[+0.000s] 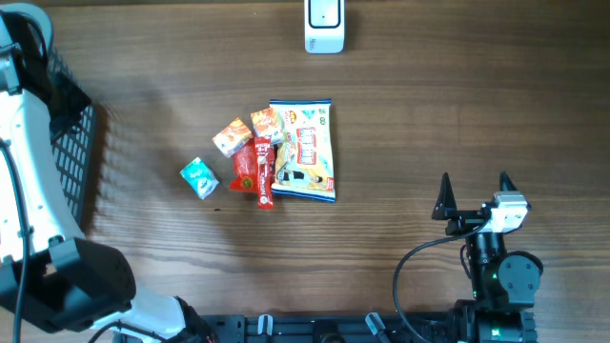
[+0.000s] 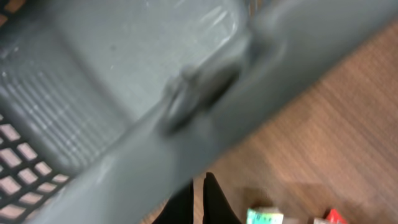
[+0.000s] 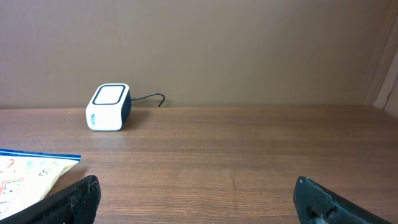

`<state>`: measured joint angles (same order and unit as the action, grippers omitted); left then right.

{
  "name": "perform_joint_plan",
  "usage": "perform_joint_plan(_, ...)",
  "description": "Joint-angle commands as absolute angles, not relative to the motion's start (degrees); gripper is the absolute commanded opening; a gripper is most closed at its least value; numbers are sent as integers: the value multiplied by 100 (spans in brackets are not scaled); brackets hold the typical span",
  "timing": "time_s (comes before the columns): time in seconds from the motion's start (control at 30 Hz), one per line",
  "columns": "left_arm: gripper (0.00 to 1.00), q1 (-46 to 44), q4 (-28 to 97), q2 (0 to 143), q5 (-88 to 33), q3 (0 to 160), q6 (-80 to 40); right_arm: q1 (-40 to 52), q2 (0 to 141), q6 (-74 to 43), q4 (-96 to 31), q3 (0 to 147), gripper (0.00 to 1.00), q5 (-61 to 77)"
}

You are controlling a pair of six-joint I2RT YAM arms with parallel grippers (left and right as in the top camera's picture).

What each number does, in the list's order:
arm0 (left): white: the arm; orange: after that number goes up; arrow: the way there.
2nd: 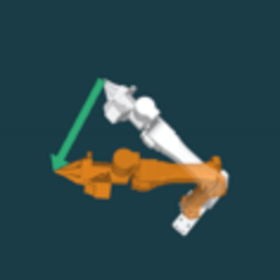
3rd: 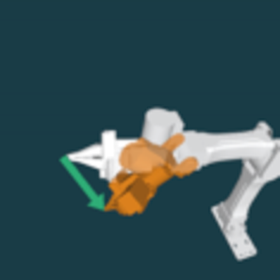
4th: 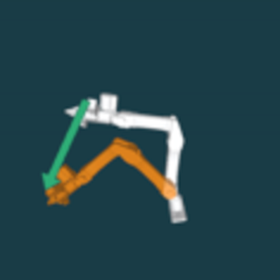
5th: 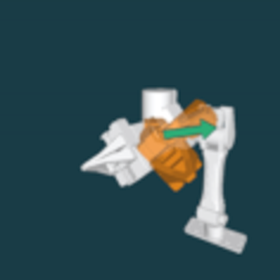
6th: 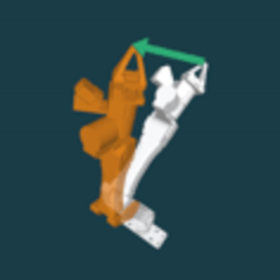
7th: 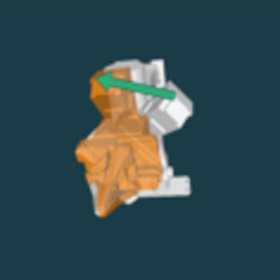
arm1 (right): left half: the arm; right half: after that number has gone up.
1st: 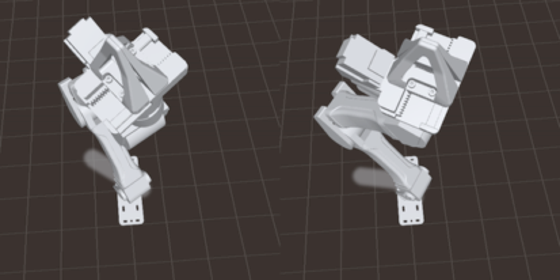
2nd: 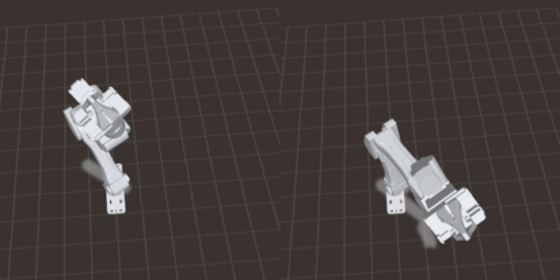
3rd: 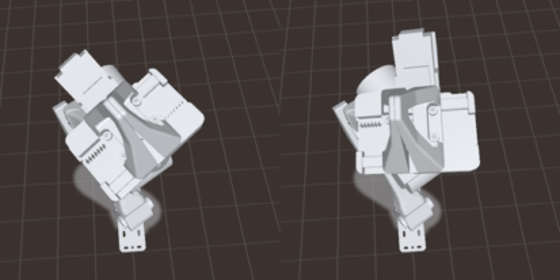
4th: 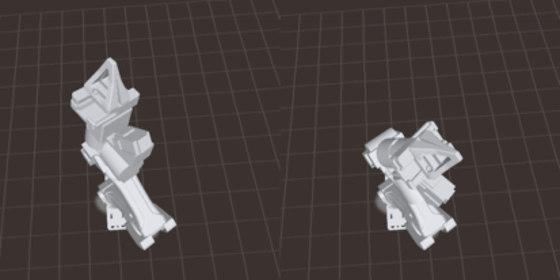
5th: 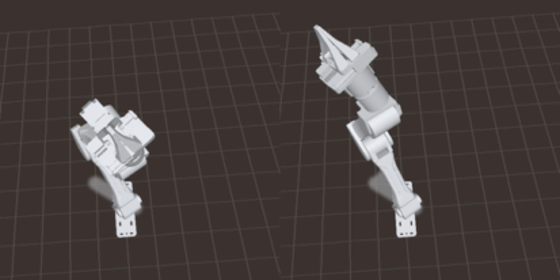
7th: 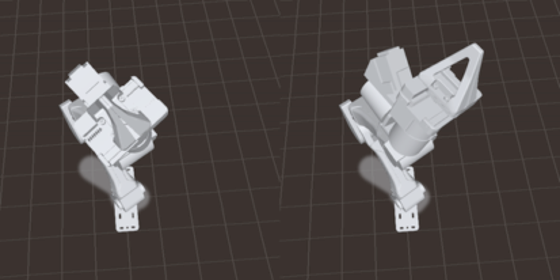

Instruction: Scan the item barcode

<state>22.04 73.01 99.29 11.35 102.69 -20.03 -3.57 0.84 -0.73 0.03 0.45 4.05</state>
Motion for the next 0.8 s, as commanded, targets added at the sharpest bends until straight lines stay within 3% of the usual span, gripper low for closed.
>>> perform_joint_plan(0.0, 4, 2226, 7397, 9360, 1249, 10276, -1981, -381, 54, -14, 21, 27, 100, 451)
perform_joint_plan(0.4, 4, 2307, 8324, 9131, 2292, 10274, -2458, -381, 54, -16, 21, 27, 100, 451)
perform_joint_plan(0.77, 4, 2912, 8256, 9131, 1872, 10274, -2512, -381, 54, -14, 21, 27, 99, 451)
